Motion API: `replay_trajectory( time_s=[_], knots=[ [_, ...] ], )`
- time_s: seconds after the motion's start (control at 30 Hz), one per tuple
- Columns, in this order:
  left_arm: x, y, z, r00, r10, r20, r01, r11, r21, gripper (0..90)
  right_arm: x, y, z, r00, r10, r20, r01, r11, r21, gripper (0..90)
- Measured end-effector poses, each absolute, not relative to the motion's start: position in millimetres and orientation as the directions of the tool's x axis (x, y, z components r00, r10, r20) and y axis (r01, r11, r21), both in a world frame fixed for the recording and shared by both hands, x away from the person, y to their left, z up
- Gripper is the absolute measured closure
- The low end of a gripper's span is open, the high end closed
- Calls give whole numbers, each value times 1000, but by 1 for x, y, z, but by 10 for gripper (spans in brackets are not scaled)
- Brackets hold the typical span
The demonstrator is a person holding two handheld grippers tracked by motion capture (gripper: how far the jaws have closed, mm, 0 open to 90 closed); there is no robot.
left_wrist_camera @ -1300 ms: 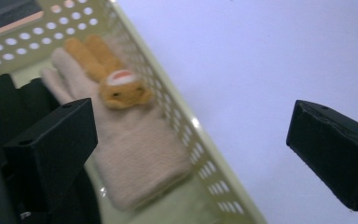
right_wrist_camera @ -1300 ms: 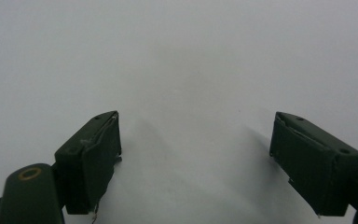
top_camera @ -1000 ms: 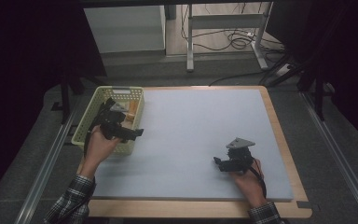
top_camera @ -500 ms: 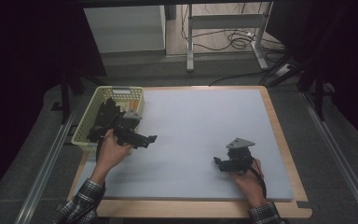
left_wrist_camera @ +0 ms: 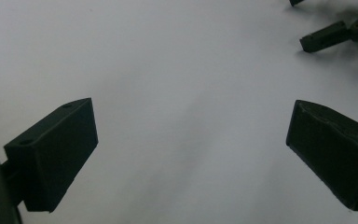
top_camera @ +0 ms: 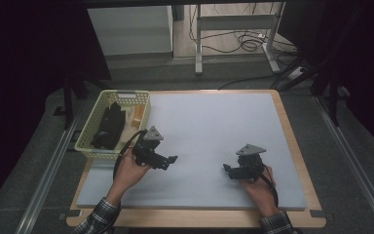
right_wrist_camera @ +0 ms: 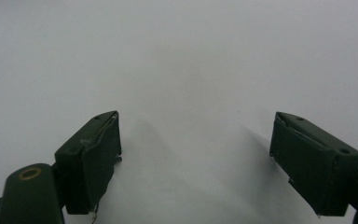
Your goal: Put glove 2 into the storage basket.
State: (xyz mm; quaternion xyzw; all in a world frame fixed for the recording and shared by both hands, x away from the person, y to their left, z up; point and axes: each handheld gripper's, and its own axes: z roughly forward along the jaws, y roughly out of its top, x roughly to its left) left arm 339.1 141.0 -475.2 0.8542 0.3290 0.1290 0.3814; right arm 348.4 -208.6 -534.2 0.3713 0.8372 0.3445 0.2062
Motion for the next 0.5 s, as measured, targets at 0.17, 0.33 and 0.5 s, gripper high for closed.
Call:
replay_trajectory(
  time_s=[0.17, 0.33, 0.5],
  knots=[
    [333, 135, -491, 759, 650, -35, 463, -501, 731, 22, 348, -209, -534, -640, 763, -90, 479, 488, 730, 161],
    [328, 133, -507, 765, 642, -46, 466, -503, 728, 21, 349, -209, -534, -640, 763, -89, 479, 488, 730, 161],
    [325, 132, -519, 765, 642, -52, 476, -510, 717, 21, 349, -209, -534, -640, 763, -89, 480, 488, 729, 161]
  ],
)
